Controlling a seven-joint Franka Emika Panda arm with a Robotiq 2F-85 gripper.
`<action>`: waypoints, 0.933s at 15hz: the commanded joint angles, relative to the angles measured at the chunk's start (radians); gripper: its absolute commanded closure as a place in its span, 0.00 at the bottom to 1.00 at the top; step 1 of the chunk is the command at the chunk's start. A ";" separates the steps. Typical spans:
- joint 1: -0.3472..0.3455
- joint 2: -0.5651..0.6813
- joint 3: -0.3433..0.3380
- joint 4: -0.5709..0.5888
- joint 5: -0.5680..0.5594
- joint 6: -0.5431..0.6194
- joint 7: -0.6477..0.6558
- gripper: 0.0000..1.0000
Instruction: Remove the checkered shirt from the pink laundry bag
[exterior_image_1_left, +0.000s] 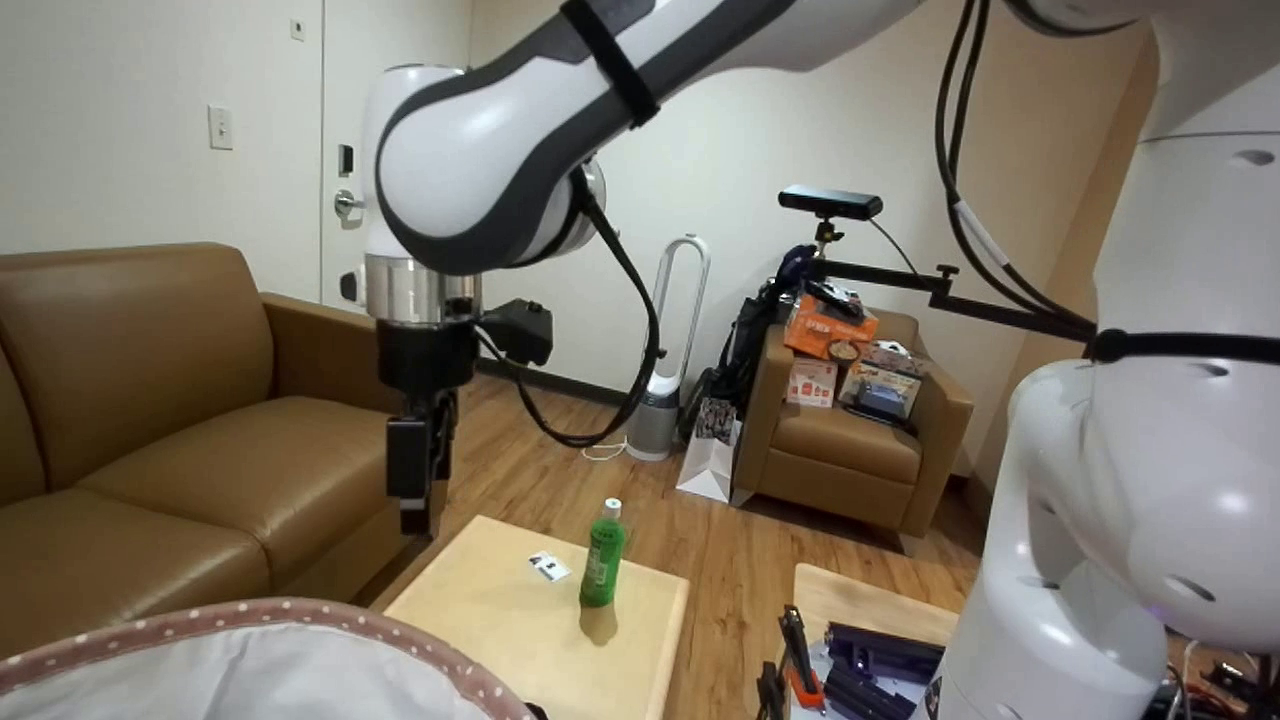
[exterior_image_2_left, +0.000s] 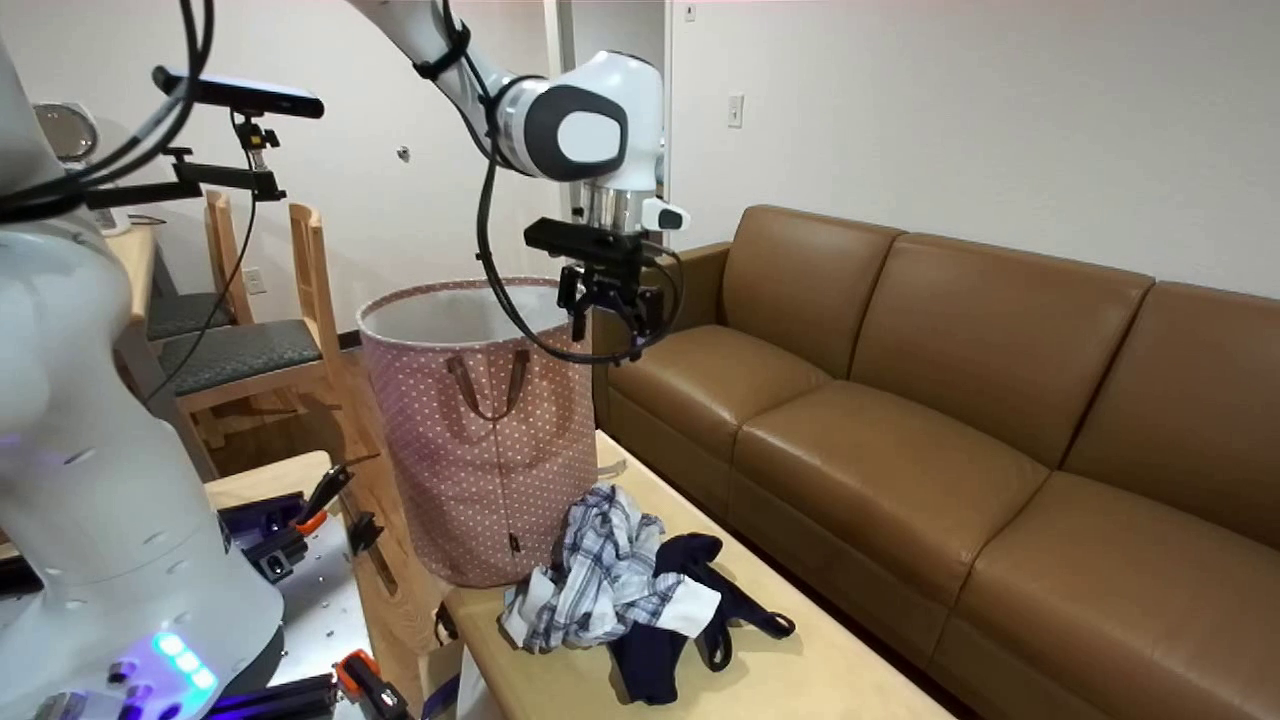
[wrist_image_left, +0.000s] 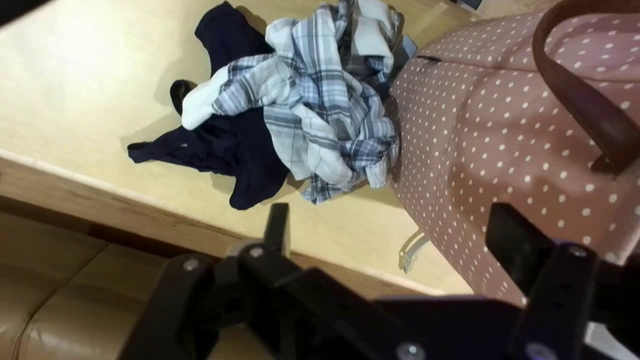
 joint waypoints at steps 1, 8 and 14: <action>0.051 -0.087 -0.015 -0.074 0.050 0.119 0.085 0.00; 0.109 -0.157 -0.016 -0.138 0.076 0.150 0.238 0.00; 0.121 -0.152 -0.023 -0.131 0.056 0.146 0.240 0.00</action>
